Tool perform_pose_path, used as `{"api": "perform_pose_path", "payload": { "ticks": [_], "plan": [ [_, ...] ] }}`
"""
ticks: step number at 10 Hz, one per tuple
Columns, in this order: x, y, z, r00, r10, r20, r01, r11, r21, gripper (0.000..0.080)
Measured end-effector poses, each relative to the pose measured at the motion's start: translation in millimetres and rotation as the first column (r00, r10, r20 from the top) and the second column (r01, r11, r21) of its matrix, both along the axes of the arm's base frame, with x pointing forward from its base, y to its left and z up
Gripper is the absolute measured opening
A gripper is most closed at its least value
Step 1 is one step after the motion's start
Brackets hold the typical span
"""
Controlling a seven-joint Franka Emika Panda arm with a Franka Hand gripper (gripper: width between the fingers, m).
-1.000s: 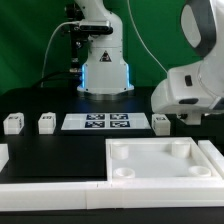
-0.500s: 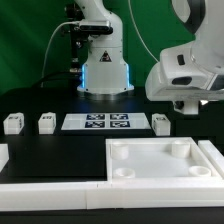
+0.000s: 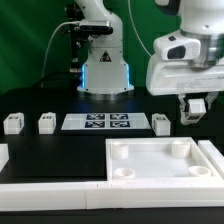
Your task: Assemble one leg
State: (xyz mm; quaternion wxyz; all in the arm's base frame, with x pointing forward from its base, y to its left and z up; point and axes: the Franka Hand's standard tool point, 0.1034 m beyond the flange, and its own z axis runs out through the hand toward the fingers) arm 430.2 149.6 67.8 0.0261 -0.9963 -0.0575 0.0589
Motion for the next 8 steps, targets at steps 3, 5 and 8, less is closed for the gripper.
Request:
{"api": "perform_pose_path", "payload": {
  "ticks": [3, 5, 8],
  "plan": [
    [25.1, -26.0, 36.8, 0.998, -0.002, -0.062, 0.002, 1.0, -0.011, 0.0293],
    [21.8, -24.1, 32.8, 0.998, 0.003, -0.062, -0.004, 1.0, -0.01, 0.0293],
    [21.8, -24.5, 32.8, 0.998, 0.003, -0.062, -0.004, 1.0, -0.01, 0.0293]
  ]
}}
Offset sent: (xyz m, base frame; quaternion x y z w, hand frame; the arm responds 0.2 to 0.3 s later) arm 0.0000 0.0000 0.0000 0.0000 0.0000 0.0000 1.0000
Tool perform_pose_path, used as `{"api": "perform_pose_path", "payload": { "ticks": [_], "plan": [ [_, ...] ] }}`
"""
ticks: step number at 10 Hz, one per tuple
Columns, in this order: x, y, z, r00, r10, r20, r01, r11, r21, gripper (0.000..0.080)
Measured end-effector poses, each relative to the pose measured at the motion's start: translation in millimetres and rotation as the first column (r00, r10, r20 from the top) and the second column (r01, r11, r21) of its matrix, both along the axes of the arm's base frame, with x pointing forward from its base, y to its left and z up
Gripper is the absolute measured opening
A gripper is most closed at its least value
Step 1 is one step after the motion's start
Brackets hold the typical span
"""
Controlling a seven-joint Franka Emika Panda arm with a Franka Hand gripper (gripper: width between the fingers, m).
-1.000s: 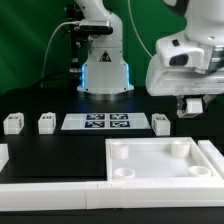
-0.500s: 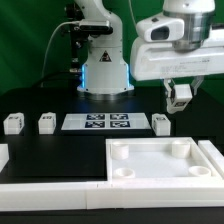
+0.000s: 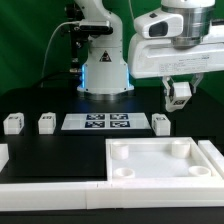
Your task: Assemble one leg
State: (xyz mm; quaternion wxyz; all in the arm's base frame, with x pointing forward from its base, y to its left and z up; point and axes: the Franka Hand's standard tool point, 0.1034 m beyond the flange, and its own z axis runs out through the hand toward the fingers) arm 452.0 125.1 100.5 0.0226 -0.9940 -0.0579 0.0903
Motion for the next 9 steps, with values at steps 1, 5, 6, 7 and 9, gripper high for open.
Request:
{"api": "perform_pose_path", "payload": {
  "ticks": [1, 5, 6, 7, 9],
  "plan": [
    [0.6, -1.8, 0.3, 1.0, 0.009, -0.001, -0.009, 1.0, 0.002, 0.0293],
    [44.5, -17.1, 26.8, 0.999, 0.039, 0.018, -0.039, 0.999, 0.018, 0.0293],
    [46.4, -15.9, 24.5, 0.997, 0.036, 0.066, -0.038, 0.999, 0.021, 0.0293],
    [41.0, -16.1, 22.8, 0.998, 0.039, 0.056, -0.04, 0.999, 0.02, 0.0293],
    [55.0, -16.3, 24.1, 0.97, 0.025, 0.242, -0.034, 0.999, 0.034, 0.0293]
  ]
}}
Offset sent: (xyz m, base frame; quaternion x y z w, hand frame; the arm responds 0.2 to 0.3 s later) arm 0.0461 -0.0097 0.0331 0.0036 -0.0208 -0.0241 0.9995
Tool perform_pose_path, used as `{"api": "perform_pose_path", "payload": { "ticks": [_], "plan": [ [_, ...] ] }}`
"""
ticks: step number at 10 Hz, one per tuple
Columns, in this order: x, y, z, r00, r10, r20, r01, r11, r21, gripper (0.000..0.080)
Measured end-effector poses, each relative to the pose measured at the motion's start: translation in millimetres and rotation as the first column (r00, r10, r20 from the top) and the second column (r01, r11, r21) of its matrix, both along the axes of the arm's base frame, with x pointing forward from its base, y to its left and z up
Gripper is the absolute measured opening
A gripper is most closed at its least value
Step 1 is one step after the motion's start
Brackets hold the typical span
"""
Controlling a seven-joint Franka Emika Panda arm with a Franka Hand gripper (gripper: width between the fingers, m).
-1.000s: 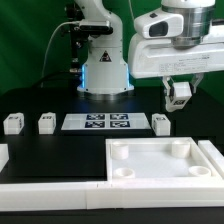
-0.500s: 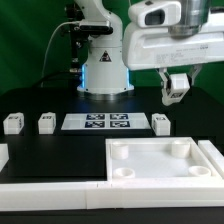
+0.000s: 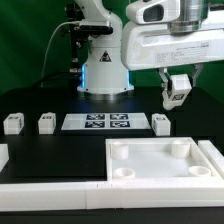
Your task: Assemble one leg
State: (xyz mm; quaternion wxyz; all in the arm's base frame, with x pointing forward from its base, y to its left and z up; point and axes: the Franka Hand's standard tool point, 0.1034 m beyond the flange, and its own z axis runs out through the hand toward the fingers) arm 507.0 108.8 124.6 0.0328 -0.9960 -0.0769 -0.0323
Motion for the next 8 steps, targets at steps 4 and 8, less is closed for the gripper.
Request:
{"api": "perform_pose_path", "payload": {
  "ticks": [4, 8],
  "plan": [
    [5.6, -15.2, -5.0, 0.964, 0.037, 0.263, -0.04, 0.999, 0.006, 0.0293],
    [15.3, -15.9, -1.5, 0.958, 0.052, 0.283, -0.055, 0.998, 0.003, 0.0293]
  ]
}}
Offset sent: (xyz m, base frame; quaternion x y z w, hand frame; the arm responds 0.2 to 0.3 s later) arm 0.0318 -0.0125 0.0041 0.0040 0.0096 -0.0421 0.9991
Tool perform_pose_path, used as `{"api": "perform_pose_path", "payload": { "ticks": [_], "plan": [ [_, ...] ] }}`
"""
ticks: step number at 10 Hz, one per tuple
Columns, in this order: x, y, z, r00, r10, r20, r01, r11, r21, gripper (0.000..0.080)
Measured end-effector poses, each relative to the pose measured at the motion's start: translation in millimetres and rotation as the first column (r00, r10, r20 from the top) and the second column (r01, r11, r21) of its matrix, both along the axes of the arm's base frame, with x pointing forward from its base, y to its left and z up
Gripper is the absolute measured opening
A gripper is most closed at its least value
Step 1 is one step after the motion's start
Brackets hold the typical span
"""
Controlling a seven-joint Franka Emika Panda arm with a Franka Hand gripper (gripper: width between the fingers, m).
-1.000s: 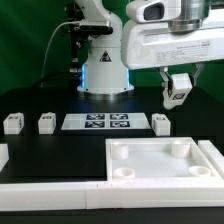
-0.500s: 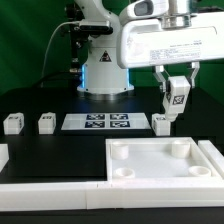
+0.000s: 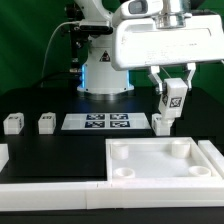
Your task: Assemble one leg
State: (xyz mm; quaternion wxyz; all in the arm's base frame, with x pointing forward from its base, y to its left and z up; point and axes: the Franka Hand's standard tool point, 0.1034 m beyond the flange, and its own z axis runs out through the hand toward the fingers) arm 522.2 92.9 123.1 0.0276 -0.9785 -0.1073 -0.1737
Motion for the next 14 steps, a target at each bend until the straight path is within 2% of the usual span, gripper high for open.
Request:
{"api": "perform_pose_path", "payload": {
  "ticks": [2, 4, 8, 10, 14],
  "plan": [
    [2.8, -1.7, -0.5, 1.0, 0.001, 0.0, -0.001, 1.0, -0.001, 0.0293],
    [29.0, -12.2, -4.6, 1.0, 0.01, 0.012, -0.01, 1.0, -0.006, 0.0293],
    [63.8, -11.4, 3.1, 1.0, 0.015, 0.028, -0.015, 1.0, -0.001, 0.0293],
    [65.3, -12.7, 3.1, 0.996, 0.014, 0.085, -0.015, 1.0, 0.0, 0.0293],
    [65.3, -12.3, 1.7, 0.996, 0.016, 0.093, -0.016, 1.0, 0.0, 0.0293]
  ]
}}
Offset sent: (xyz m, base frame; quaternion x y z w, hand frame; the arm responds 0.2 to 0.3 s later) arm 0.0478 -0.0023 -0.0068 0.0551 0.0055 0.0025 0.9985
